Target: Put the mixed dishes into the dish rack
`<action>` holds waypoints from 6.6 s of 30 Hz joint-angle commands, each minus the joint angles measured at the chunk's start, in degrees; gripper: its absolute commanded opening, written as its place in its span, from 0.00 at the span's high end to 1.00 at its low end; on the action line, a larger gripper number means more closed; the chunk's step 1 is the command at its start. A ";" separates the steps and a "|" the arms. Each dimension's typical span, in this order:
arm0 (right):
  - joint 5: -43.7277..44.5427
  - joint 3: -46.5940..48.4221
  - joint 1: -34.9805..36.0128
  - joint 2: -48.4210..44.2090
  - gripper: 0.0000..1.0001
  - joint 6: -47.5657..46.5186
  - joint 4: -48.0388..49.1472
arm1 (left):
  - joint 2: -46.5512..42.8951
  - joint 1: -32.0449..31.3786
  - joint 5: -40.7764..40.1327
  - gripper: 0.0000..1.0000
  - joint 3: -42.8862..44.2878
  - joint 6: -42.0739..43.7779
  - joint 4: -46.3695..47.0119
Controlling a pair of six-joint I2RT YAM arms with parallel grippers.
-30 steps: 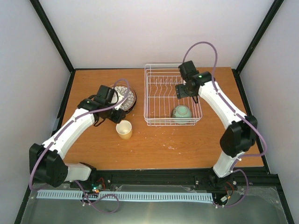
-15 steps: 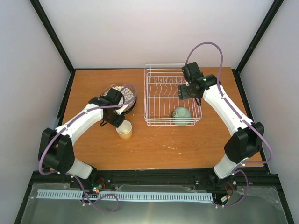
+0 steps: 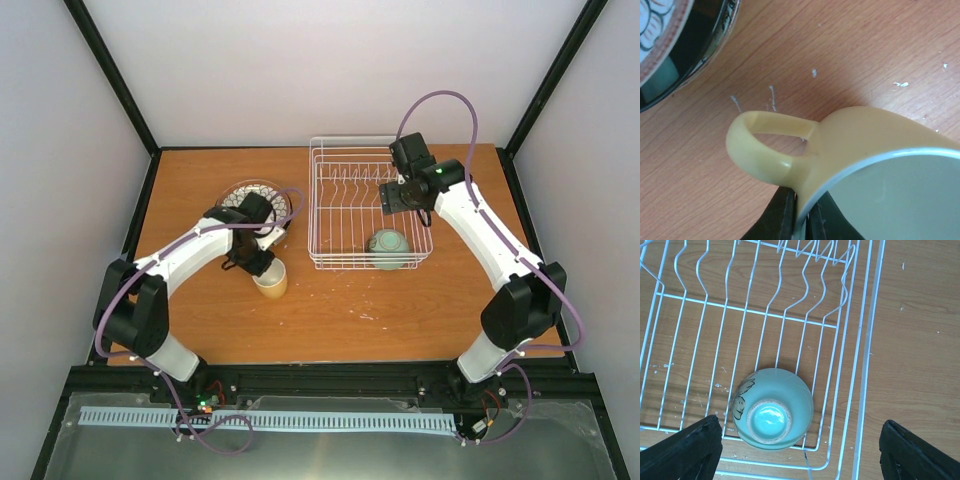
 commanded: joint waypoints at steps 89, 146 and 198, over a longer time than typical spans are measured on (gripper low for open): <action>-55.78 9.64 7.21 4.23 0.30 6.29 10.91 | 6.17 -34.78 -54.07 0.99 -21.99 126.74 153.77; -40.49 -11.74 -3.16 -7.42 0.97 -2.99 32.52 | -48.20 -35.57 -56.73 0.00 -9.64 25.38 69.37; 1.16 -39.78 10.29 7.22 0.97 -30.13 85.42 | -52.15 -24.64 -54.02 0.00 -26.53 27.34 80.71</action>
